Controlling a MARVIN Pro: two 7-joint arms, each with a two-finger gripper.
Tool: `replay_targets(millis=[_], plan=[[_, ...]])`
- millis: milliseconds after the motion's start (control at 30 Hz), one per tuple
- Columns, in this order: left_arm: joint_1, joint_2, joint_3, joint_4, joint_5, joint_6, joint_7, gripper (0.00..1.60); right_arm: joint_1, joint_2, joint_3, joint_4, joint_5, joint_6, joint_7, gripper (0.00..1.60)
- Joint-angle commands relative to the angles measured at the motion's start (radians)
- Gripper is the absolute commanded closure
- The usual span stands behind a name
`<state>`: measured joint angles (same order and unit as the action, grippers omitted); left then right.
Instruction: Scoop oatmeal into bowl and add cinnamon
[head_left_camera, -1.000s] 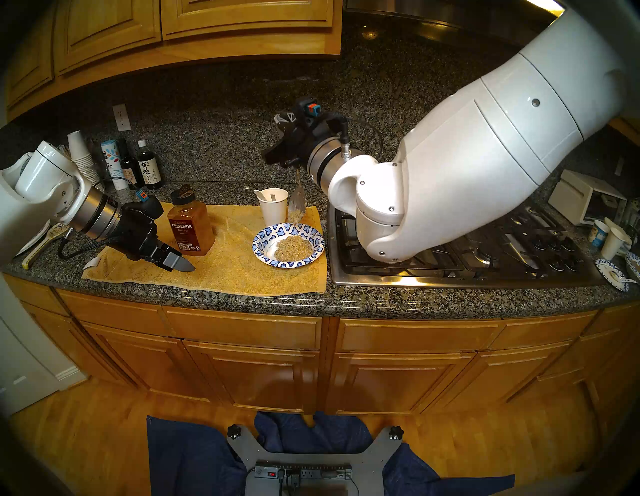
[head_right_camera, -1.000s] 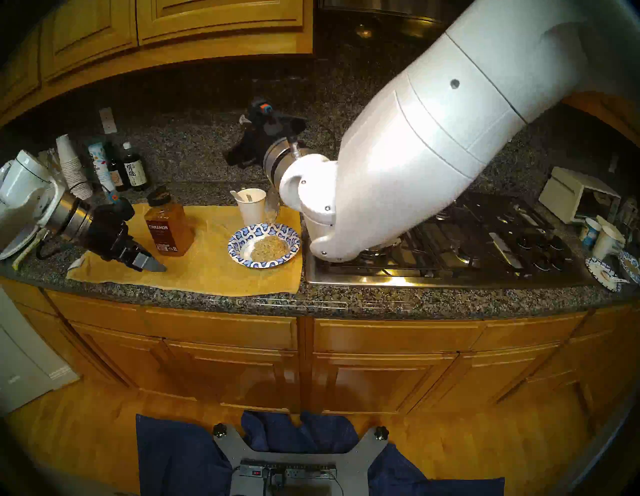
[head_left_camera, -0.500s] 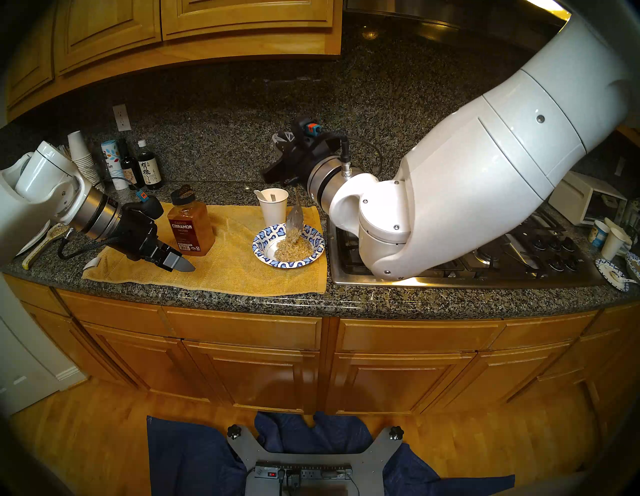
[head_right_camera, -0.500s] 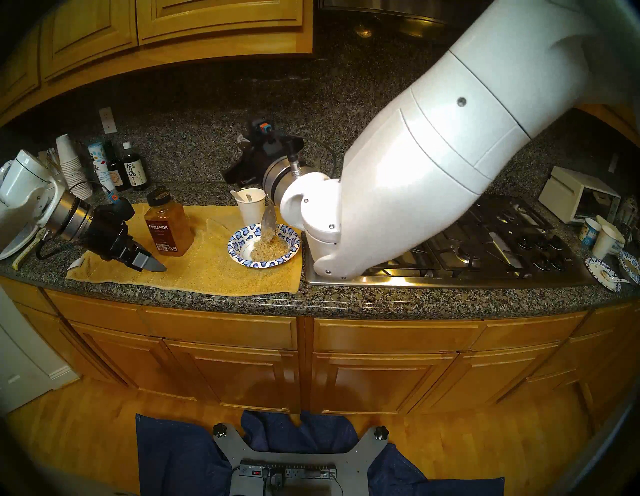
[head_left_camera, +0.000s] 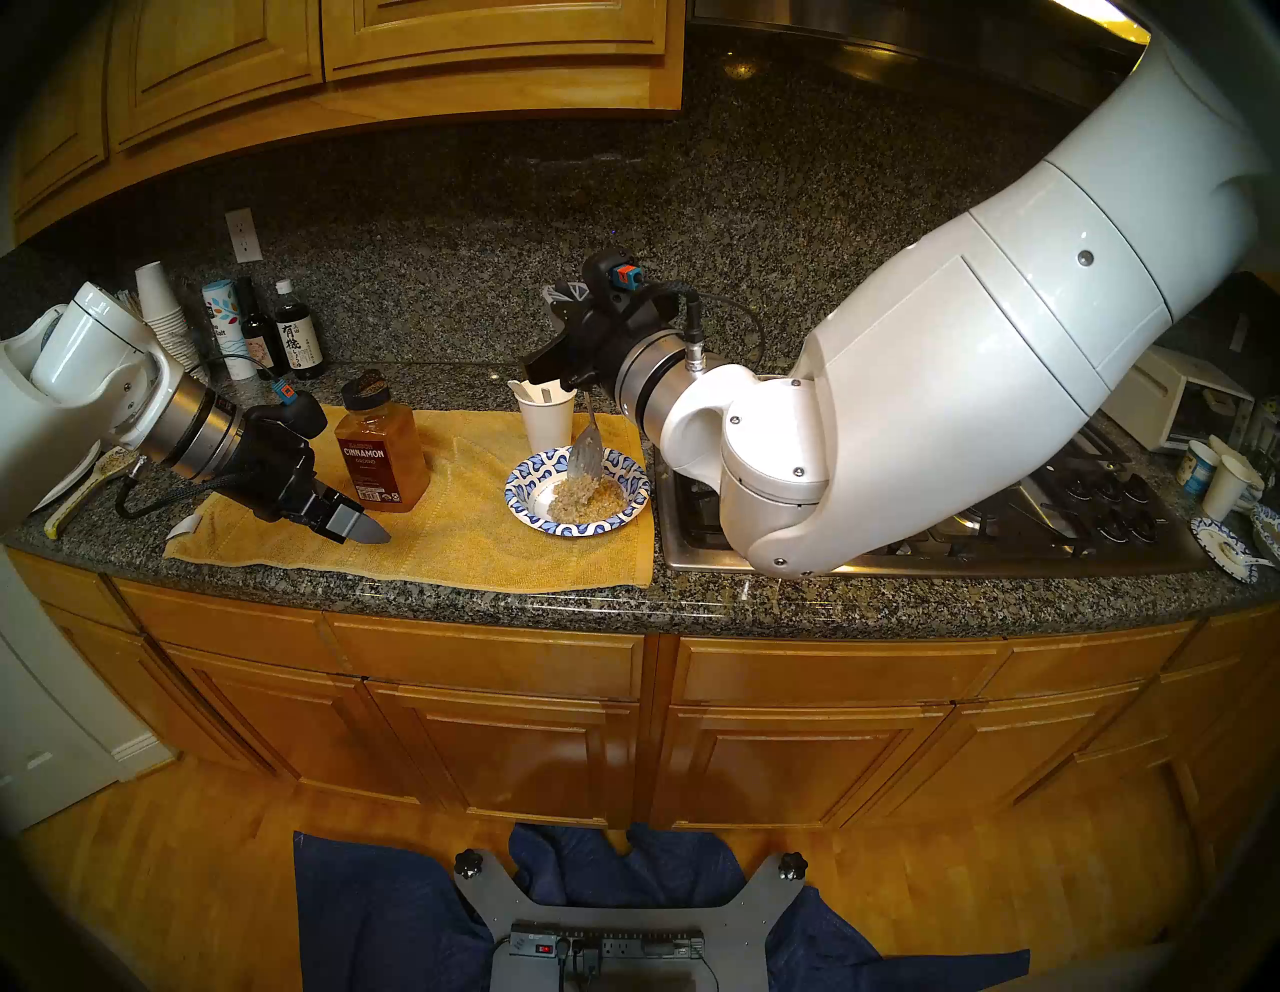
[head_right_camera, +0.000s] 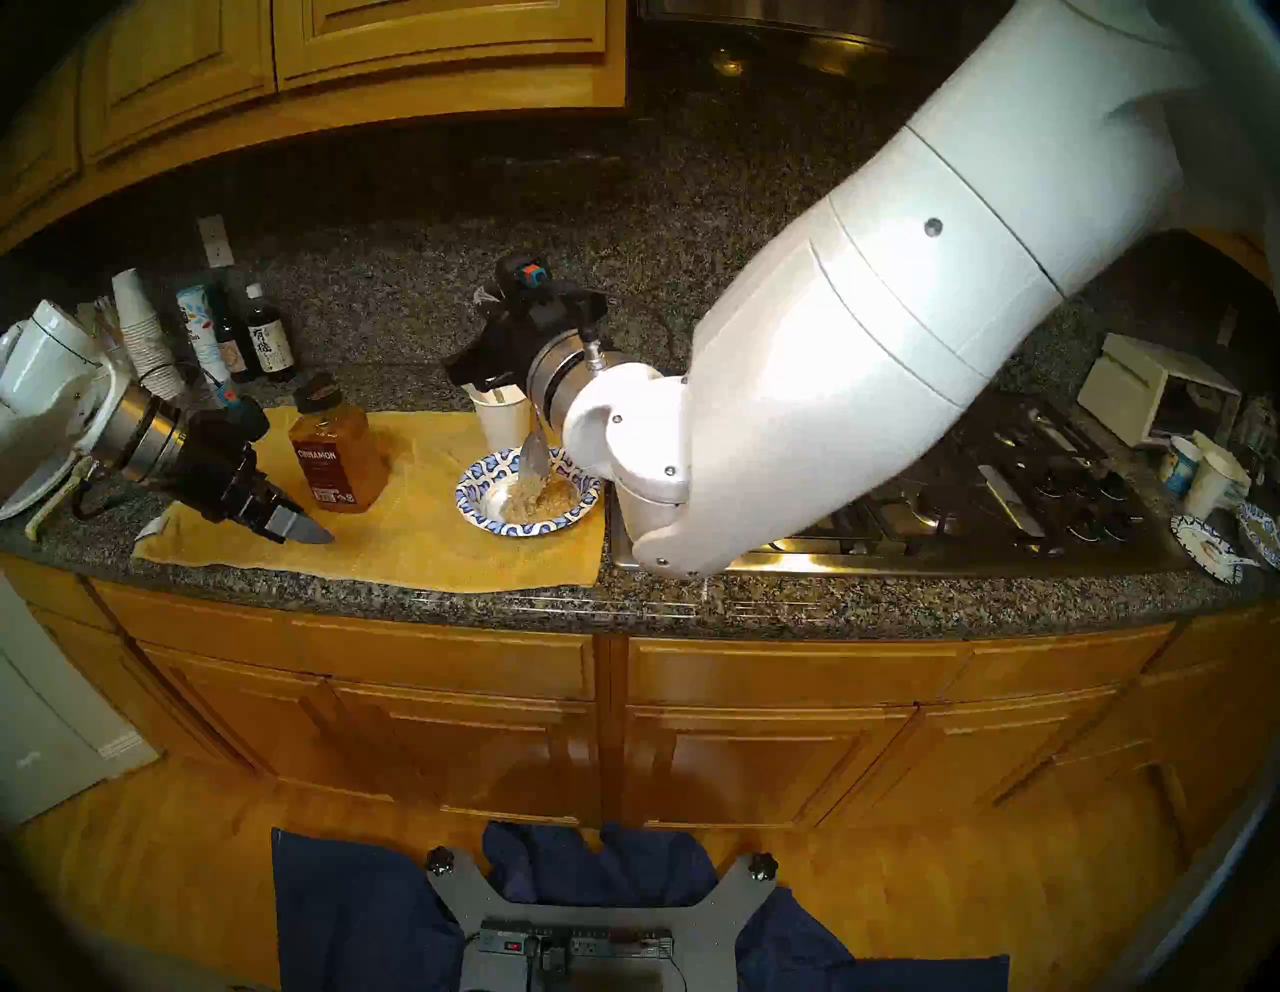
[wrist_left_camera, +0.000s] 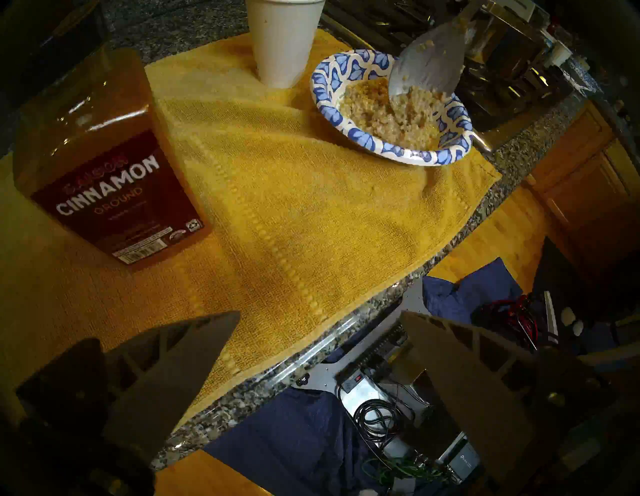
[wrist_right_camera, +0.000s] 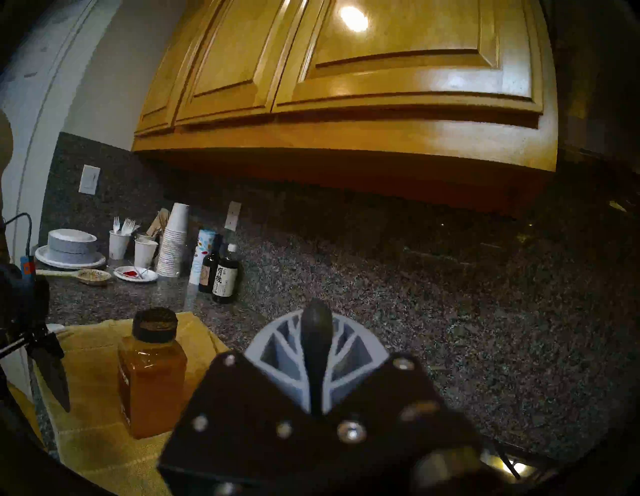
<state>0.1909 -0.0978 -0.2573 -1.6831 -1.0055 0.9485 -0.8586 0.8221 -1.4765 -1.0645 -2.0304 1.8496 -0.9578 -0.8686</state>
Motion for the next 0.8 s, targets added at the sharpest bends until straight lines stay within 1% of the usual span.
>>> replay_targets(millis=[0, 167, 300, 367, 400, 433, 467, 500, 533, 567, 633, 667, 733, 767], plan=[[-0.026, -0.002, -0.025, 0.002, -0.001, -0.002, 0.001, 0.0, 0.066, 0.073, 0.041, 0.05, -0.001, -0.002, -0.091, 1.6], [-0.026, -0.002, -0.025, 0.002, -0.001, -0.002, 0.001, 0.0, 0.093, 0.116, 0.061, 0.062, 0.009, -0.002, -0.098, 1.6], [-0.026, -0.002, -0.025, 0.002, -0.001, -0.003, 0.001, 0.0, 0.115, 0.164, 0.077, 0.069, 0.027, -0.002, -0.105, 1.6], [-0.026, -0.002, -0.025, 0.002, -0.001, -0.003, 0.001, 0.0, 0.125, 0.158, 0.071, 0.078, 0.04, -0.002, -0.09, 1.6], [-0.026, -0.002, -0.025, 0.002, -0.001, -0.003, 0.001, 0.0, 0.137, 0.175, 0.071, 0.087, 0.053, -0.002, -0.091, 1.6], [-0.026, -0.002, -0.024, 0.002, -0.001, -0.003, 0.001, 0.0, 0.144, 0.209, 0.077, 0.086, 0.055, -0.002, -0.108, 1.6], [-0.026, -0.002, -0.024, 0.002, -0.001, -0.003, 0.001, 0.0, 0.144, 0.209, 0.077, 0.086, 0.055, -0.002, -0.108, 1.6], [-0.025, -0.002, -0.024, 0.002, -0.001, -0.003, 0.001, 0.0, 0.161, 0.223, 0.067, 0.099, 0.074, -0.002, -0.11, 1.6], [-0.025, -0.002, -0.024, 0.002, -0.001, -0.003, 0.001, 0.0, 0.158, 0.206, 0.055, 0.121, 0.088, -0.002, -0.089, 1.6], [-0.025, -0.002, -0.024, 0.002, -0.001, -0.003, 0.001, 0.0, 0.179, 0.234, 0.052, 0.115, 0.096, -0.002, -0.105, 1.6], [-0.025, -0.002, -0.024, 0.002, -0.001, -0.003, 0.001, 0.0, 0.184, 0.24, 0.048, 0.12, 0.102, -0.002, -0.106, 1.6], [-0.025, -0.002, -0.024, 0.002, -0.001, -0.003, 0.001, 0.0, 0.189, 0.248, 0.033, 0.14, 0.122, -0.002, -0.098, 1.6], [-0.025, -0.002, -0.024, 0.002, -0.001, -0.003, 0.001, 0.0, 0.213, 0.282, 0.022, 0.142, 0.141, -0.002, -0.111, 1.6], [-0.025, -0.002, -0.024, 0.002, -0.001, -0.003, 0.001, 0.0, 0.216, 0.282, 0.011, 0.152, 0.15, -0.002, -0.103, 1.6]])
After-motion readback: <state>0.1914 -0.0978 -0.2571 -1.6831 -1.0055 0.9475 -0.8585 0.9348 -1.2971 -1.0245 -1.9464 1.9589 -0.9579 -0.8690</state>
